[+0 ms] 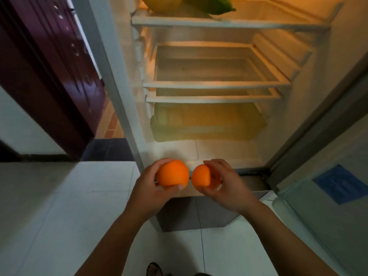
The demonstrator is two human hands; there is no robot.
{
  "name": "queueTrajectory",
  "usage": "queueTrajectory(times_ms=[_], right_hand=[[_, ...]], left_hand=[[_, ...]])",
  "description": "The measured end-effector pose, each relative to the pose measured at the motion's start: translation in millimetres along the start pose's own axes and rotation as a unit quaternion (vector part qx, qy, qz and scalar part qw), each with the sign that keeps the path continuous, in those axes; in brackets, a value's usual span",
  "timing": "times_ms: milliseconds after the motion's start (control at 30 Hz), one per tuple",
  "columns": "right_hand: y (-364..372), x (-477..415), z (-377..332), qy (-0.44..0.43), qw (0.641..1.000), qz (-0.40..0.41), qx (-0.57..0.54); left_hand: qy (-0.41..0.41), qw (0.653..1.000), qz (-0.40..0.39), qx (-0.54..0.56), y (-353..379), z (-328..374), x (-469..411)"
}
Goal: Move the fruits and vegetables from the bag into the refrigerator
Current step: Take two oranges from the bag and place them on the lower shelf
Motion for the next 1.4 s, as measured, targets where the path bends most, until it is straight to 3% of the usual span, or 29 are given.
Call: queueTrajectory(times_ms=[133, 467, 967, 1400], right_hand=[[-4, -20, 2, 0.048, 0.999, 0.018, -0.001], [-40, -76, 36, 0.122, 0.991, -0.049, 0.018], [-46, -144, 98, 0.156, 0.977, -0.124, 0.073], [-40, -141, 119, 0.124, 0.985, -0.118, -0.001]], left_hand=[[-0.011, 0.998, -0.051, 0.027, -8, -5, -31], [0.008, 0.997, -0.082, -0.002, -6, 12, -97], [0.003, 1.000, -0.002, -0.016, 6, 16, -138], [-0.008, 0.997, 0.077, 0.016, 25, 12, -125]])
Point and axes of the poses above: each hand's wrist, its own x-axis away from the middle knuckle, its own y-axis out of the palm, z = x × y, the point moved 6 cm from there along -x, towards the middle knuckle, and after that the axes turned 6 degrees about -z, right-handed, at the moved point
